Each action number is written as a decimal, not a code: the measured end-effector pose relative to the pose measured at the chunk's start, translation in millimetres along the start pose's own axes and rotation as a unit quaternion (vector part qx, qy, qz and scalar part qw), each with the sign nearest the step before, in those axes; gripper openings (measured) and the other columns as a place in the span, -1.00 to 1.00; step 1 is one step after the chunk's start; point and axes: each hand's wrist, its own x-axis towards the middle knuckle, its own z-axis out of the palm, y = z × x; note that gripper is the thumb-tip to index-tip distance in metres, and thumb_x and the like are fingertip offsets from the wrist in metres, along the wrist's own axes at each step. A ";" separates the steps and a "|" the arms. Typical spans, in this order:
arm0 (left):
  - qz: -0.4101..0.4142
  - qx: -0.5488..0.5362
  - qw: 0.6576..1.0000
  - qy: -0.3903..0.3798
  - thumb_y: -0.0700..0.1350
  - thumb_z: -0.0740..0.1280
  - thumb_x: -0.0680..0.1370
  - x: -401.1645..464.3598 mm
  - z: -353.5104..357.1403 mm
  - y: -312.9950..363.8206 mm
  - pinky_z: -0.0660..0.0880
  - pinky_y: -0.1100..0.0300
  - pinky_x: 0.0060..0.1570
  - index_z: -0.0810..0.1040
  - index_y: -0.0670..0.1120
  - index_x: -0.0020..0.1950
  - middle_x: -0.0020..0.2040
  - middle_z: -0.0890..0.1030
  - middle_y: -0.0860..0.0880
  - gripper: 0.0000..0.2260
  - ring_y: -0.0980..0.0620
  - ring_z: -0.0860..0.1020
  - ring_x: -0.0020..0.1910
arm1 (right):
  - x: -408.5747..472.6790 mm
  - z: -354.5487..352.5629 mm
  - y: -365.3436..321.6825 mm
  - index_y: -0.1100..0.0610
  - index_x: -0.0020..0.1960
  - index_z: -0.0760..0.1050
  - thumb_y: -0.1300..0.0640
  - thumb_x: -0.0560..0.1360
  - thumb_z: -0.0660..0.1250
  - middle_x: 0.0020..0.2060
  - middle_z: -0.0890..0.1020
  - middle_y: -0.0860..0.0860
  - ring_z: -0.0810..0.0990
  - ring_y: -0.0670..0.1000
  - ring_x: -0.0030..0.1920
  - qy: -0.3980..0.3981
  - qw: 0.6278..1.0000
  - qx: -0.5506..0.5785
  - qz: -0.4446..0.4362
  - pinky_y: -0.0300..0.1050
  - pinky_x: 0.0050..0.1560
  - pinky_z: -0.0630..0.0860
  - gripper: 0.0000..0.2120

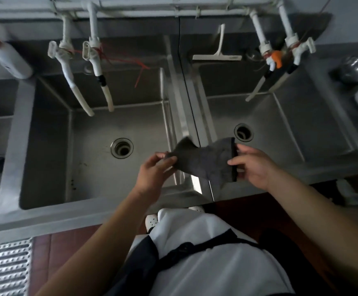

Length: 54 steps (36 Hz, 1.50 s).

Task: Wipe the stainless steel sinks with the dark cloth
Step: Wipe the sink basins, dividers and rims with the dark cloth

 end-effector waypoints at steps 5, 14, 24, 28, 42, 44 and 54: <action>0.034 0.000 0.999 0.016 -0.37 0.34 0.54 -10.0 11.6 -1.3 0.59 0.11 0.14 0.48 -0.14 -0.17 -0.07 0.60 -0.10 -0.83 -0.01 0.63 -0.04 | 12.9 -27.4 3.1 0.03 0.33 0.51 0.47 0.46 0.28 0.08 0.67 0.09 0.67 0.12 0.05 -0.050 0.998 0.010 -0.023 0.00 -0.18 0.62 -0.46; -0.143 0.207 0.954 0.162 -0.32 0.58 0.27 -20.2 12.2 -99.6 0.58 -0.03 -0.08 0.49 -0.14 -0.15 -0.16 0.60 -0.19 -0.68 -0.13 0.60 -0.17 | 36.4 -61.5 96.0 -0.06 0.08 0.48 0.43 0.33 0.43 0.02 0.57 0.18 0.57 0.16 0.00 0.098 0.982 -0.162 0.017 -0.02 -0.07 0.52 -0.51; -0.022 0.230 0.964 0.135 -0.47 0.30 0.52 -35.3 31.2 -99.5 0.61 0.11 0.05 0.69 -0.12 -0.07 0.10 0.63 -0.07 -0.71 -0.04 0.65 -0.02 | 31.5 -81.1 93.5 0.07 0.03 0.68 0.52 0.44 0.22 -0.19 0.69 -0.17 0.65 -0.09 -0.20 -0.091 0.963 -0.205 -0.152 -0.17 -0.12 0.55 -0.55; -0.045 0.239 0.964 0.108 -0.54 0.27 0.47 -34.8 33.4 -93.7 0.60 0.26 -0.07 0.62 -0.26 0.12 -0.04 0.69 -0.17 -0.68 0.02 0.69 -0.13 | 45.8 -94.6 96.6 -0.08 0.16 0.61 0.58 0.34 0.24 0.19 0.60 -0.04 0.57 -0.08 0.23 -0.176 0.935 -0.260 -0.165 -0.16 0.29 0.49 -0.35; -0.022 0.335 0.932 0.136 -0.27 0.44 0.51 -6.3 25.2 -66.0 0.42 0.23 -0.33 0.68 -0.12 0.04 -0.13 0.69 -0.13 -0.86 0.03 0.48 -0.33 | 59.8 -114.7 98.8 -0.04 0.27 0.52 0.41 0.33 0.43 0.24 0.50 -0.03 0.53 -0.09 0.25 -0.232 0.898 -0.329 -0.178 -0.20 0.30 0.44 -0.40; -0.037 0.321 0.933 0.158 -0.25 0.44 0.51 7.0 30.5 -60.7 0.41 0.23 -0.34 0.67 -0.11 0.04 -0.17 0.64 -0.11 -0.88 0.05 0.44 -0.36 | 62.5 -110.5 95.3 -0.03 0.26 0.51 0.30 0.32 0.57 0.17 0.55 -0.04 0.56 -0.09 0.13 -0.182 0.903 -0.347 -0.173 -0.20 0.19 0.50 -0.42; 0.145 0.690 0.709 0.026 -0.18 0.31 0.58 21.9 74.3 -81.7 0.45 -0.09 0.30 0.50 -0.02 0.37 0.39 0.48 -0.09 -0.65 -0.12 0.41 0.35 | 76.3 -87.7 93.8 0.07 0.44 0.36 0.12 0.52 0.39 0.29 0.46 0.12 0.44 0.16 0.28 0.075 0.865 -0.435 -0.240 0.03 0.23 0.45 -0.49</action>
